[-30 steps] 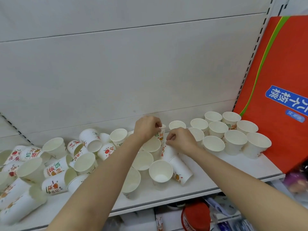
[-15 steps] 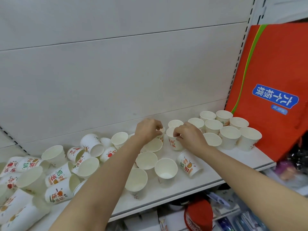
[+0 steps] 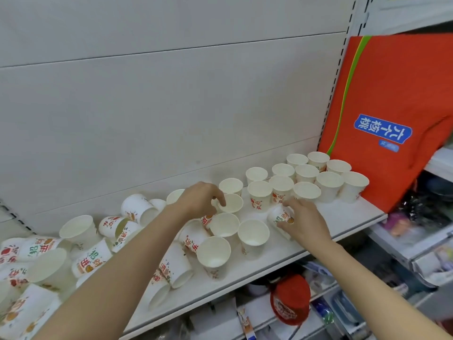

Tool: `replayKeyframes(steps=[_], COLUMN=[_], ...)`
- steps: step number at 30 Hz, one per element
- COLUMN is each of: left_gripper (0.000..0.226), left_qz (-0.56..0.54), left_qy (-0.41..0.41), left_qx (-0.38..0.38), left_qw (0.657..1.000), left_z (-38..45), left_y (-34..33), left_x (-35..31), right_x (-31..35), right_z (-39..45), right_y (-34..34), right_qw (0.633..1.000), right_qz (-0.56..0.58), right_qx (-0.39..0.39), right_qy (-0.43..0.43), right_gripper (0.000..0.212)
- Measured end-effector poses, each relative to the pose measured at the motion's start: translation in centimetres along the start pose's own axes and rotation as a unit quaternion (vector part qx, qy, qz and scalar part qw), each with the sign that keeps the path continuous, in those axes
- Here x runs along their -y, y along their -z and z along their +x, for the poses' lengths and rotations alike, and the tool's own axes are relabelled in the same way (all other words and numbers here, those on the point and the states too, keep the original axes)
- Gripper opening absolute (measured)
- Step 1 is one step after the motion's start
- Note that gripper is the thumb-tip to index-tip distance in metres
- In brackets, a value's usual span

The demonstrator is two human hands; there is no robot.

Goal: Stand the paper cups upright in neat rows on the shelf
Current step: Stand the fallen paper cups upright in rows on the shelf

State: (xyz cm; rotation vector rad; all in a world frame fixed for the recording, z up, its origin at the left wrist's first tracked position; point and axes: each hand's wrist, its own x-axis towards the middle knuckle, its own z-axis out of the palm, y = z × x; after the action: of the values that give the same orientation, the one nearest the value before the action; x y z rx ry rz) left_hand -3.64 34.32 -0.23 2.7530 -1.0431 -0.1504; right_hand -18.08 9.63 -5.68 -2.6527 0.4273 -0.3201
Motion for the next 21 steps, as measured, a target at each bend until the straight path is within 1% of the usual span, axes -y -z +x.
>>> replayKeyframes(steps=[2,4,6,9,12,14,16,18,19,21], left_gripper=[0.029,0.023,0.017,0.016,0.016,0.017,0.021,0.025,0.025,0.023], left_qz=[0.045,0.066,0.075,0.080,0.079,0.078,0.069,0.050,0.038,0.008], left_qy=[-0.007,-0.013,-0.021,-0.037,-0.054,-0.063,-0.066,-0.063,-0.057,-0.038], left_qx=[0.005,-0.004,-0.018,-0.038,-0.038,-0.036,-0.036,-0.038,-0.040,-0.060], left_qw=[0.999,0.998,0.997,0.995,0.995,0.994,0.995,0.996,0.997,0.997], left_z=[-0.1,0.0,0.3,0.9,1.5,1.9,2.0,1.5,1.1,-0.7], left_y=[-0.3,-0.5,-0.7,-1.1,-1.4,-1.5,-1.4,-0.9,-0.5,0.4], left_x=[0.0,-0.3,-0.7,-1.4,-2.4,-2.9,-3.2,-3.4,-3.4,-3.4], right_x=[0.1,0.4,0.5,-0.1,-0.6,-0.6,-0.5,-0.6,-0.7,-0.9], right_z=[-0.1,0.1,0.2,0.0,-0.2,-0.3,-0.2,-0.1,0.1,0.4], right_y=[-0.5,-0.6,-0.6,-0.3,-0.3,-0.6,-1.4,-2.3,-2.6,-3.1], right_qw=[0.999,0.997,0.997,0.994,0.984,0.978,0.978,0.980,0.982,0.984], right_qz=[-0.037,-0.050,-0.027,0.049,0.158,0.197,0.196,0.184,0.179,0.168], right_qx=[0.017,0.016,0.016,-0.003,-0.046,-0.057,-0.068,-0.072,-0.067,-0.057], right_qy=[-0.031,-0.048,-0.065,-0.093,-0.073,-0.038,-0.015,-0.010,-0.006,0.006], right_gripper=[0.060,0.060,0.062,0.070,0.082,0.081,0.069,0.060,0.060,0.065])
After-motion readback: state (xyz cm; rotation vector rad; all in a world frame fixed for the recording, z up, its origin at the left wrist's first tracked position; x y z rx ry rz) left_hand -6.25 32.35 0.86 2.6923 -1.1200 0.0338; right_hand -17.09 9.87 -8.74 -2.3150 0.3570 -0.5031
